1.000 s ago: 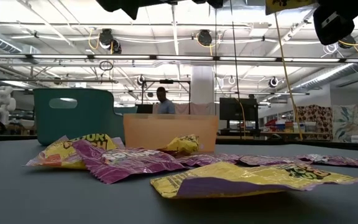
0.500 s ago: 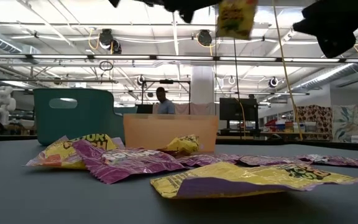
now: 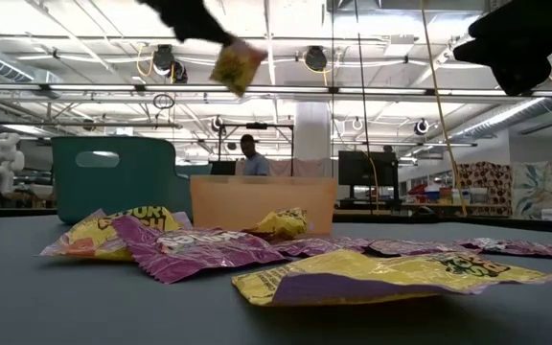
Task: Sort candy
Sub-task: Put the yellow candy into the green bin
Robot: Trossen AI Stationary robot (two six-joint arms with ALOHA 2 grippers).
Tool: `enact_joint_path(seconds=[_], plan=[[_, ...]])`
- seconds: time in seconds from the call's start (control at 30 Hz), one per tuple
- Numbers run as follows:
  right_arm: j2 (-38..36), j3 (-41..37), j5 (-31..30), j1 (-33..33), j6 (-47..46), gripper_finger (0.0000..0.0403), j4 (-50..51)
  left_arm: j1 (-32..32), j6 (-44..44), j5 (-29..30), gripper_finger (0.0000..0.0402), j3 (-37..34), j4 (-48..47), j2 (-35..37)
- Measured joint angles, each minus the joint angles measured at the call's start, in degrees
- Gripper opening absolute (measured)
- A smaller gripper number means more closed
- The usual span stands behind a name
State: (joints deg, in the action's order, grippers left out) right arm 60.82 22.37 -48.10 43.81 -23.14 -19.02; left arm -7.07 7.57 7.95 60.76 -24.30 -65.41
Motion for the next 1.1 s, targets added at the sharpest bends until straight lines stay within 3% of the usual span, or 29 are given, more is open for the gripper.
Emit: enact_joint_path(seconds=[0.13, 0.33, 0.63, 0.83, 1.1], plan=[[0.02, 0.04, -0.05, -0.02, -0.22, 0.0146, 0.75, -3.57, -1.49, 5.59, 0.0, -4.75, -4.16, 7.11], [0.02, 0.04, -0.09, -0.04, -0.24, 0.0146, 0.48, -10.07, -5.57, 6.57, 0.0, -14.62, -5.14, 15.23], [0.02, 0.04, 0.09, -0.37, -2.36, 0.0146, -0.03, -16.04, -12.67, 11.17, 0.0006, -27.72, -5.21, 18.21], [0.0, 0.04, 0.2, -0.37, -3.22, 0.0146, 0.03, -16.59, -16.3, 11.69, 0.0048, -31.06, -4.92, 17.42], [0.0, 0.04, 0.93, -0.31, -4.76, 0.0146, -0.49, -16.19, -22.96, 11.59, 0.0156, -31.75, -5.06, 17.47]])
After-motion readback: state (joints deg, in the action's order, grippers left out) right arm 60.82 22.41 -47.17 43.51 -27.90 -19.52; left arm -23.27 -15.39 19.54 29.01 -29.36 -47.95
